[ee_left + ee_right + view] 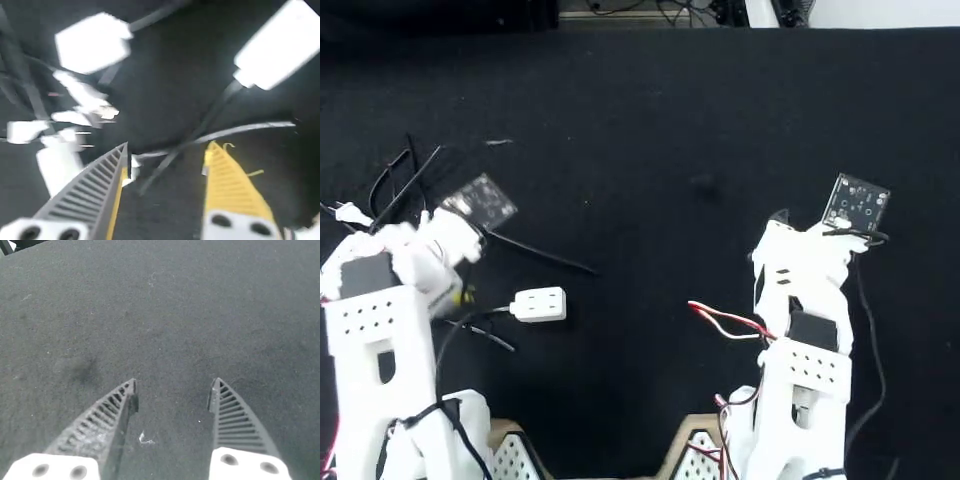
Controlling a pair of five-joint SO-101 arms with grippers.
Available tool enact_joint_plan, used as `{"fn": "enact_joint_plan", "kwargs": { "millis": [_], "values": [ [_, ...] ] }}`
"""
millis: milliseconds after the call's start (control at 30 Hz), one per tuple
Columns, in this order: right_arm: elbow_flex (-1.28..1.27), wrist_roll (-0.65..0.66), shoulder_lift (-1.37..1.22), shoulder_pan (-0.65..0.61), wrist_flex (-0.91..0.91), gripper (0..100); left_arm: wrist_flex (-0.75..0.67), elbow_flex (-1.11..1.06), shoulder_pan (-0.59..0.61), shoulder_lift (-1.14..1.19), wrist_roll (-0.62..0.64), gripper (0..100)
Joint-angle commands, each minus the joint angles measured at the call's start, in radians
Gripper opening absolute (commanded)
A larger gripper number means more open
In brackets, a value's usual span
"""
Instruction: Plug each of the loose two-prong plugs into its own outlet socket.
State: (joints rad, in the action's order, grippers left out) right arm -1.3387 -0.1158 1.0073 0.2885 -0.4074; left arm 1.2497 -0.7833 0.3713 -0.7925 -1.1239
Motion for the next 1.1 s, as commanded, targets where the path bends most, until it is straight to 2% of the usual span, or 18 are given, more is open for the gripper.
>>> {"fn": "enact_joint_plan", "kwargs": {
  "millis": [0,133,267,433,633,833,1067],
  "values": [
    [0.027,-0.002,0.028,0.018,0.029,22.3,-0.015,0.202,-0.002,-0.002,0.164,22],
    [0.027,-0.002,0.028,0.018,0.029,22.3,-0.178,0.162,-0.042,0.098,0.477,23],
    [0.027,-0.002,0.028,0.018,0.029,22.3,-0.334,0.142,-0.045,0.324,0.773,26],
    [0.027,-0.002,0.028,0.018,0.029,22.3,-0.358,0.278,-0.053,0.543,1.034,30],
    [0.027,0.0,0.028,0.018,0.029,22.4,-0.362,0.349,-0.108,0.655,1.165,31],
    [0.027,0.0,0.028,0.018,0.029,22.4,-0.359,0.406,-0.107,0.753,1.3,31],
    [0.027,0.0,0.028,0.018,0.029,22.4,-0.359,0.509,-0.067,0.907,1.392,30]
  ]
}}
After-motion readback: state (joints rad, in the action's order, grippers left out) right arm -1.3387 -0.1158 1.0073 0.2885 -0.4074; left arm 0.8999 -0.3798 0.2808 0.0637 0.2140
